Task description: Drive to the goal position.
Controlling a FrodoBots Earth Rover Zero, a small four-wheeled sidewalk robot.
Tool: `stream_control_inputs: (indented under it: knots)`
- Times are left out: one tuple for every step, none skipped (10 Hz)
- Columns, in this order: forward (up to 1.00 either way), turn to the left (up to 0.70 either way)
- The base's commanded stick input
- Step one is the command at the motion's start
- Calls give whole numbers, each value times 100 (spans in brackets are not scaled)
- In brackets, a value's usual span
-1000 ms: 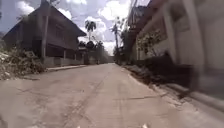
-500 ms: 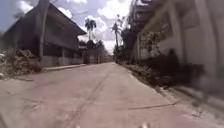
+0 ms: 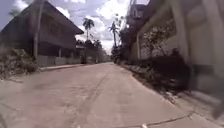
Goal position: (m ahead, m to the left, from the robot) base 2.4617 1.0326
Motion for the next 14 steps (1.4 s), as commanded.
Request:
stream_control_inputs:
  knots:
    - [70, 0]
    - [70, 0]
    - [70, 0]
    - [70, 0]
    - [70, 0]
    - [70, 0]
    - [70, 0]
    - [70, 0]
    - [70, 0]
    - [70, 0]
    - [70, 0]
    - [70, 0]
    - [70, 0]
    - [70, 0]
